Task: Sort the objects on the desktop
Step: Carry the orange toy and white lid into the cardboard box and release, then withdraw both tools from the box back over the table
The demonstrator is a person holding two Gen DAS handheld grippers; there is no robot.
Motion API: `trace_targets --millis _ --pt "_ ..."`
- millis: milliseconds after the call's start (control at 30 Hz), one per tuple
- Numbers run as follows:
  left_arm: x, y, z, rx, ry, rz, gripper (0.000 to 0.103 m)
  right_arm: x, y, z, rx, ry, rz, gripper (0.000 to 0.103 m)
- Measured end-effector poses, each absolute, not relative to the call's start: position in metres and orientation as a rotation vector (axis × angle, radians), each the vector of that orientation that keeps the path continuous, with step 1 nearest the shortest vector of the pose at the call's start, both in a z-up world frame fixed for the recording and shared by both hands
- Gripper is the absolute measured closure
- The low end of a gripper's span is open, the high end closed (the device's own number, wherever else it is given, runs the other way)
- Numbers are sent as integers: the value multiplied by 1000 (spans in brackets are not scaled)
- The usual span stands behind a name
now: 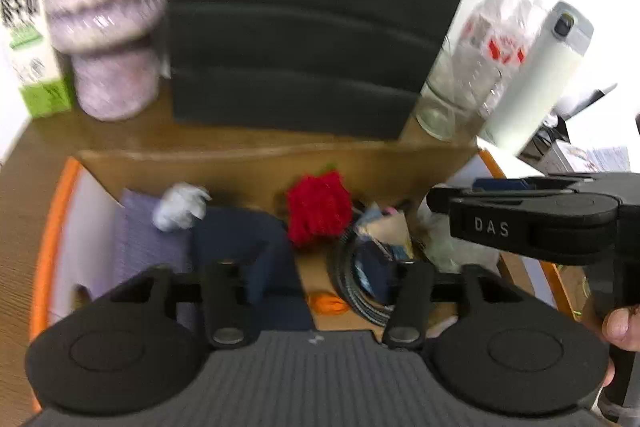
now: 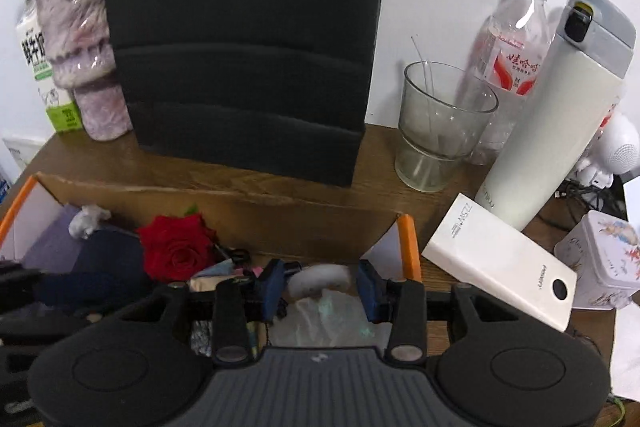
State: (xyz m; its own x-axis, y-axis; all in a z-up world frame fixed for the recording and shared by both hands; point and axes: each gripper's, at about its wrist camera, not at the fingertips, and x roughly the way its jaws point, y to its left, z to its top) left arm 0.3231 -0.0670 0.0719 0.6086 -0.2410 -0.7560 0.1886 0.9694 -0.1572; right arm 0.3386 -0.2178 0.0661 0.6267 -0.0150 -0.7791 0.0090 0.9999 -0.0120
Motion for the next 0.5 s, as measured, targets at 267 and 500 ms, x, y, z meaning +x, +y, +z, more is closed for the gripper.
trace_targets --millis 267,500 --pt "294 -38 106 -48 828 -194 22 306 -204 104 -10 795 19 42" --pt "145 9 103 -135 640 -156 9 164 -201 119 159 594 188 17"
